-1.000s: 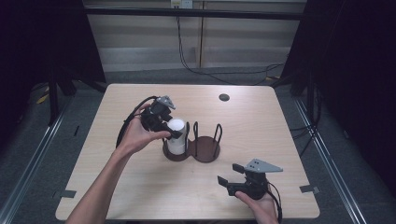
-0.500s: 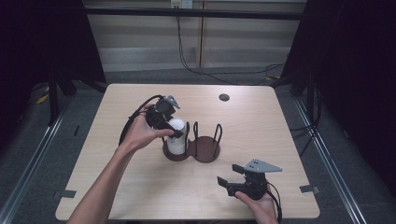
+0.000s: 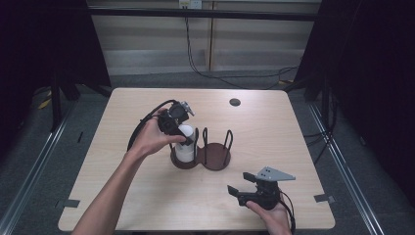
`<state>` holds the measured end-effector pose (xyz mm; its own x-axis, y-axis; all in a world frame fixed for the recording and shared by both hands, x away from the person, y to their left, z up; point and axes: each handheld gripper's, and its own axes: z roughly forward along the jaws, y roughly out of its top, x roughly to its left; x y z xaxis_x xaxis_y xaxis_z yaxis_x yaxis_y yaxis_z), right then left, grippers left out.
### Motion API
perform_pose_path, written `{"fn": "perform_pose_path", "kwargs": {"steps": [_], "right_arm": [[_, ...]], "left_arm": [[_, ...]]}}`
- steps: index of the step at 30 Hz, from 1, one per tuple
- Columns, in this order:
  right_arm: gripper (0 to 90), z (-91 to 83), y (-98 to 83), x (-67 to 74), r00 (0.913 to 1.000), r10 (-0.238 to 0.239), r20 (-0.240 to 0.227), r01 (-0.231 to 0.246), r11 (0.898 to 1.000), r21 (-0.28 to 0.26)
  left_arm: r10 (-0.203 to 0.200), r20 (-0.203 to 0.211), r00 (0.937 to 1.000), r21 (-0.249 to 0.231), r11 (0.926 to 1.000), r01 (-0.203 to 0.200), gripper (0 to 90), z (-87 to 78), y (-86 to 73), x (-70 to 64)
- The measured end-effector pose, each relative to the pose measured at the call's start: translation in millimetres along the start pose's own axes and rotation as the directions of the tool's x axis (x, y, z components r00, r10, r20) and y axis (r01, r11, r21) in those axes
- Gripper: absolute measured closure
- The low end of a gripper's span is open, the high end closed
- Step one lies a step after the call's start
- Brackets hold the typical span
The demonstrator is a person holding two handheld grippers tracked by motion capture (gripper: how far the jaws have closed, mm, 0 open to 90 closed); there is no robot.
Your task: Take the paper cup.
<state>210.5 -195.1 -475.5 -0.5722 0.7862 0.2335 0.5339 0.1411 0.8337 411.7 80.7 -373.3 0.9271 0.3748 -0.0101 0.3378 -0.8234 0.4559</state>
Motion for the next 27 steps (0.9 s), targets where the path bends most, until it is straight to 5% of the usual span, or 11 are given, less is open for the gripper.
{"fn": "perform_pose_path", "kwargs": {"steps": [7,27], "right_arm": [[20.9,0.3,-0.1,0.0,1.0,0.002,0.0,-0.002,1.0,0.002],[21.0,1.4,-0.4,0.1,1.0,0.009,0.003,-0.009,1.0,0.009]], "left_arm": [[0.015,-0.009,0.9998,0.029,0.9995,-0.015,32.3,-0.3,1.8,-1.0],[-0.015,-0.002,0.9999,0.004,0.9999,0.015,34.8,-8.6,0.4,1.0]]}}
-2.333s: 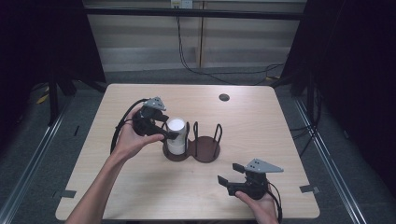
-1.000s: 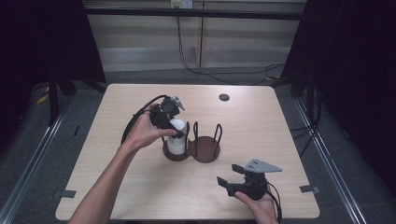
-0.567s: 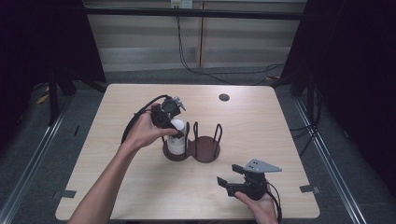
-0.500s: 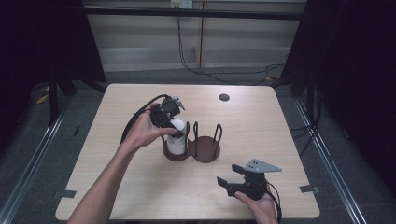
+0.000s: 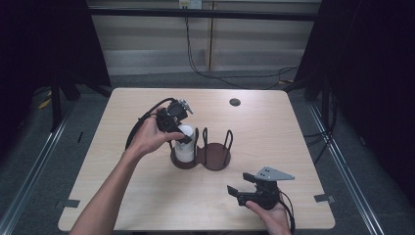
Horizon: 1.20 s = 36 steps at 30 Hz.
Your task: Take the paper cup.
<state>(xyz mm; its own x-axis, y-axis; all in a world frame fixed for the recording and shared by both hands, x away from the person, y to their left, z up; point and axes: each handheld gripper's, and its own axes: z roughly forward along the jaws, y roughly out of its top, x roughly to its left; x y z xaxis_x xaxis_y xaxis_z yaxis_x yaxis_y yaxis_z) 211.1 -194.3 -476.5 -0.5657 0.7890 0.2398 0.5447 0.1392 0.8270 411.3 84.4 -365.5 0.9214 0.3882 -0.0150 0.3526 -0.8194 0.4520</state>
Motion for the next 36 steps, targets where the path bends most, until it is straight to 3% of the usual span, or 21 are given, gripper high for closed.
{"fn": "perform_pose_path", "kwargs": {"steps": [16,23,36], "right_arm": [[21.0,0.6,0.0,0.2,1.0,0.004,0.0,-0.004,1.0,0.005],[21.0,0.3,0.0,0.4,1.0,0.006,-0.001,-0.006,1.0,0.005],[21.0,-0.1,-0.2,0.0,0.9999,0.012,0.003,-0.012,1.0,0.003]], "left_arm": [[0.0,0.006,1.0,-0.011,0.9999,0.0,35.2,-5.4,-1.4,-1.0],[-0.021,0.002,0.9998,-0.044,0.9988,0.021,35.5,-12.1,-2.2,-0.2],[-0.012,-0.003,0.9999,-0.099,0.995,0.012,36.0,-31.4,-0.7,-0.8]]}}
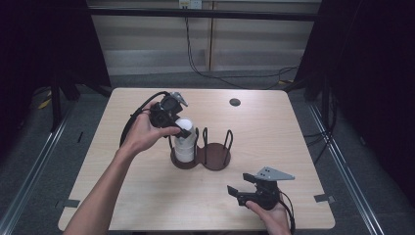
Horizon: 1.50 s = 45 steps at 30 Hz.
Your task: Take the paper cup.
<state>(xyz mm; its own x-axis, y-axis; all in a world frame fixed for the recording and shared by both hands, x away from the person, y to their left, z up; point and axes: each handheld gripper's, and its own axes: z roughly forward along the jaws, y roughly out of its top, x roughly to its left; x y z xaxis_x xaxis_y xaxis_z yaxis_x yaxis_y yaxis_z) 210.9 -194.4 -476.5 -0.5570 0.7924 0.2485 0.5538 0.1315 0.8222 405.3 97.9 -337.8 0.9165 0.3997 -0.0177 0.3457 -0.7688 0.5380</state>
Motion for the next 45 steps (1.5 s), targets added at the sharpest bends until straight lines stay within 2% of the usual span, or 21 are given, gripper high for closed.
{"fn": "perform_pose_path", "kwargs": {"steps": [2,3,7,10,11,15,18,20,22,28,34,39,45], "right_arm": [[20.9,0.4,0.1,-0.2,1.0,-0.001,0.0,0.001,1.0,0.002],[20.9,0.6,0.1,-0.3,1.0,-0.001,0.0,0.001,1.0,0.002],[20.9,0.7,0.0,0.0,1.0,-0.002,-0.002,0.002,1.0,0.003],[20.9,1.1,0.1,0.0,1.0,0.001,-0.001,-0.001,1.0,0.003],[21.0,1.1,0.1,0.0,1.0,0.001,-0.001,-0.001,1.0,0.003],[20.9,1.0,0.0,0.2,1.0,0.002,0.0,-0.002,1.0,0.005],[20.8,1.6,-0.1,0.2,1.0,0.0,-0.002,0.0,1.0,0.003],[20.8,1.7,-0.1,0.5,1.0,-0.002,-0.003,0.002,1.0,0.005],[20.8,2.0,-0.1,0.5,1.0,0.001,-0.004,-0.001,1.0,0.004],[20.8,2.5,-0.2,-0.9,0.9999,0.013,-0.011,-0.013,1.0,0.005],[20.7,2.8,-0.2,-0.6,0.9998,0.014,-0.012,-0.014,1.0,0.002],[20.6,2.9,-0.2,-0.2,0.9998,0.013,-0.011,-0.013,1.0,0.002],[20.6,3.2,-0.3,0.4,0.9998,0.016,-0.012,-0.016,1.0,0.004]], "left_arm": [[-0.004,-0.001,1.0,-0.003,1.0,0.004,36.0,-0.7,-0.4,-0.6],[0.013,-0.001,0.9999,0.014,0.9998,-0.013,36.0,-2.1,-0.4,0.7],[0.011,-0.006,0.9999,0.007,0.9999,-0.011,36.0,-3.6,-1.0,0.8],[-0.004,-0.007,1.0,-0.002,1.0,0.004,36.1,-5.6,-0.8,0.6],[0.007,-0.012,0.9999,0.003,1.0,-0.007,36.1,-7.0,-0.6,1.3],[-0.006,-0.004,1.0,-0.015,0.9999,0.006,36.1,-10.4,-1.5,0.4],[0.0,-0.02,0.9998,-0.025,0.9997,0.0,36.1,-13.7,-2.2,0.7],[-0.002,-0.006,1.0,-0.045,0.999,0.002,36.2,-16.6,-2.7,2.1],[-0.009,-0.019,0.9998,-0.05,0.9987,0.008,36.3,-18.7,-2.7,2.1],[-0.012,-0.004,0.9999,-0.08,0.9967,0.012,36.4,-24.0,-4.4,1.7],[0.005,-0.01,0.9999,-0.118,0.993,-0.006,36.4,-32.8,-4.8,-1.2],[0.004,-0.021,0.9998,-0.138,0.9904,-0.007,36.4,-37.6,-8.5,-2.4],[0.021,-0.041,0.9989,-0.154,0.9876,-0.027,36.5,-41.9,-12.2,-6.1]]}}
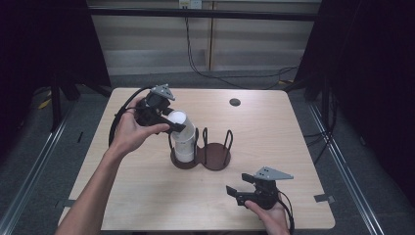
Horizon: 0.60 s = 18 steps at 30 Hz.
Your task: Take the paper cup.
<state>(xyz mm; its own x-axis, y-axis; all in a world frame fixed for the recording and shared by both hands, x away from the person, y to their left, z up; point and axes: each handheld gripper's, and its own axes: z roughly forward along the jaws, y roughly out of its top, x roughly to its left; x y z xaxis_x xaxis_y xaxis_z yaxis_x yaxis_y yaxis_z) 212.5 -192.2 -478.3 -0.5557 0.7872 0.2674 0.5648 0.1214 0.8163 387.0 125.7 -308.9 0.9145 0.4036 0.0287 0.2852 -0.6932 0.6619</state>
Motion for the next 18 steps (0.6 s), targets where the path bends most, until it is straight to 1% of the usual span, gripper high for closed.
{"fn": "perform_pose_path", "kwargs": {"steps": [3,4,5,9,10,14,16,18], "right_arm": [[20.6,0.4,0.0,-0.4,1.0,-0.002,-0.001,0.002,1.0,0.002],[20.5,0.5,0.0,-0.2,1.0,-0.002,-0.001,0.002,1.0,0.001],[20.6,0.6,0.0,0.0,1.0,-0.004,-0.001,0.004,1.0,0.001],[20.6,0.6,0.0,0.0,1.0,-0.004,-0.001,0.004,1.0,0.001],[20.5,0.5,0.0,-0.1,1.0,-0.003,0.0,0.003,1.0,0.002],[20.6,0.2,0.1,-0.3,1.0,-0.002,0.003,0.002,1.0,0.002],[20.5,0.4,0.0,-0.2,1.0,-0.004,0.002,0.004,1.0,0.001],[20.6,0.4,0.0,0.1,1.0,-0.004,0.001,0.004,1.0,0.001]], "left_arm": [[-0.002,0.007,1.0,-0.026,0.9997,0.002,36.5,-2.8,-1.1,-0.9],[-0.007,0.012,0.9999,-0.049,0.9988,0.008,36.5,-3.5,-2.1,-2.4],[0.0,0.012,0.9999,-0.052,0.9987,0.0,36.5,-4.5,-2.5,-2.4],[-0.023,0.016,0.9996,-0.087,0.996,0.024,36.6,-9.3,-5.7,-3.5],[-0.017,0.017,0.9997,-0.09,0.9958,0.019,36.6,-11.9,-6.9,-3.4],[-0.021,0.021,0.9996,-0.118,0.9927,0.023,36.6,-20.6,-11.3,-4.4],[-0.037,0.048,0.9982,-0.142,0.9889,0.043,36.6,-26.0,-14.3,-4.6],[-0.046,0.04,0.9981,-0.146,0.988,0.051,36.6,-29.3,-16.2,-5.5]]}}
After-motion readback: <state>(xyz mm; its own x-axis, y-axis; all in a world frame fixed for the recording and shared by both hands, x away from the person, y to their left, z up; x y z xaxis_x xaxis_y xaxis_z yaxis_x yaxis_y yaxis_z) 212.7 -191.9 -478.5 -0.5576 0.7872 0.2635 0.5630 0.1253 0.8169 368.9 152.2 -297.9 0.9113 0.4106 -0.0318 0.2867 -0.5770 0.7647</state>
